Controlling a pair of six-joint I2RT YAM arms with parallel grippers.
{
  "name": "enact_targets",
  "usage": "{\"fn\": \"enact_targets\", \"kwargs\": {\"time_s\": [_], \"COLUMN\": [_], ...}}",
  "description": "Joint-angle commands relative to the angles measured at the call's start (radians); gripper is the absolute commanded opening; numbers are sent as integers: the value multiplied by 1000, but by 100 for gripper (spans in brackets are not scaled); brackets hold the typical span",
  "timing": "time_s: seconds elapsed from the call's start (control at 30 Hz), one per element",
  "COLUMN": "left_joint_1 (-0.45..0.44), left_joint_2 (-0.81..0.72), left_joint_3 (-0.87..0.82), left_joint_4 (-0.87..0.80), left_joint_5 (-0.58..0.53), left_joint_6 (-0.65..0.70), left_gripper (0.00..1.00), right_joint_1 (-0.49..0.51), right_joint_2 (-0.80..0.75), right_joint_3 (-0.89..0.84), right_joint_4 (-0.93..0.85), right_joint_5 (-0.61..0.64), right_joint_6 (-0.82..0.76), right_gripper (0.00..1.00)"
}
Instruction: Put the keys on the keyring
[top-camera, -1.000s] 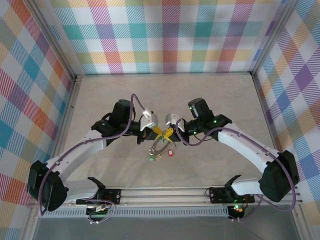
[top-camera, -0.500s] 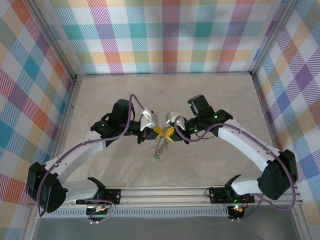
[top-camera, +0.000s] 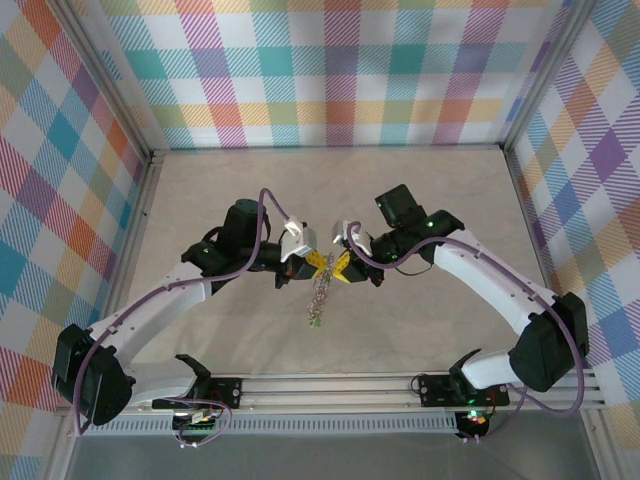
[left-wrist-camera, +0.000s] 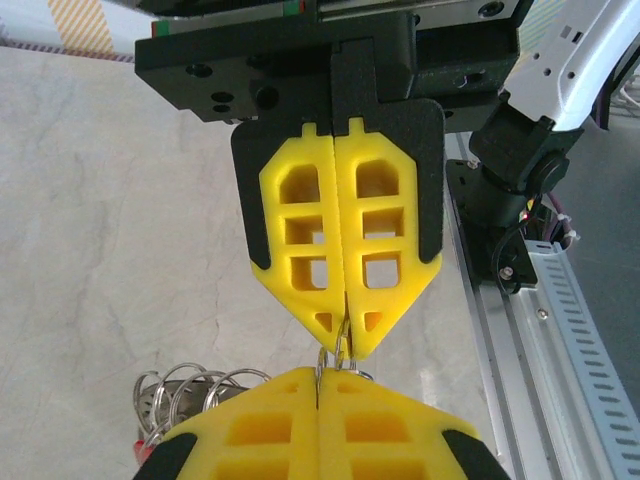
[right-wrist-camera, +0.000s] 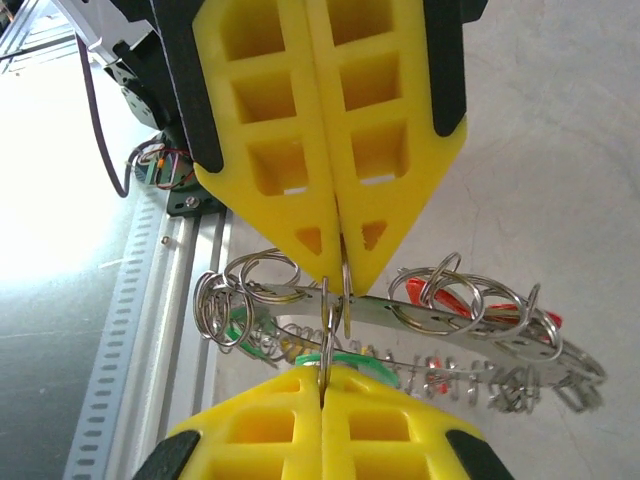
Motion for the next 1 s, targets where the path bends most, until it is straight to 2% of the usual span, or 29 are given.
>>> {"fn": "enact_targets", "kwargs": {"time_s": [0.0, 0.33, 0.4, 0.43, 0.7, 0.87, 0.97], "left_joint_1": [2, 1, 1, 1, 1, 1, 1], "left_joint_2": [-16, -20, -21, -21, -27, -25, -25], "left_joint_3": [-20, -55, -61, -62, -67, -64, -64], "left_joint_4": [144, 208, 219, 223, 217, 214, 214], "left_joint_5": [-4, -5, -2, 2, 15, 24, 30], "left_joint_6": [-56, -95, -103, -104, -99, -97, -96], "left_gripper": [0, 0, 0, 0, 0, 0, 0], "right_joint_1": [5, 7, 7, 6, 3, 2, 0], "right_joint_2": [15, 82, 88, 85, -36, -110, -150], "right_joint_3": [1, 0, -1, -5, -76, -107, -135], "right_joint_4": [-50, -28, -21, -10, 121, 131, 181], "right_joint_5": [-95, -134, -132, -125, 8, 86, 92], "right_joint_6": [-5, 16, 17, 17, 27, 3, 17], "right_gripper": [3, 7, 12, 18, 31, 33, 33]}}
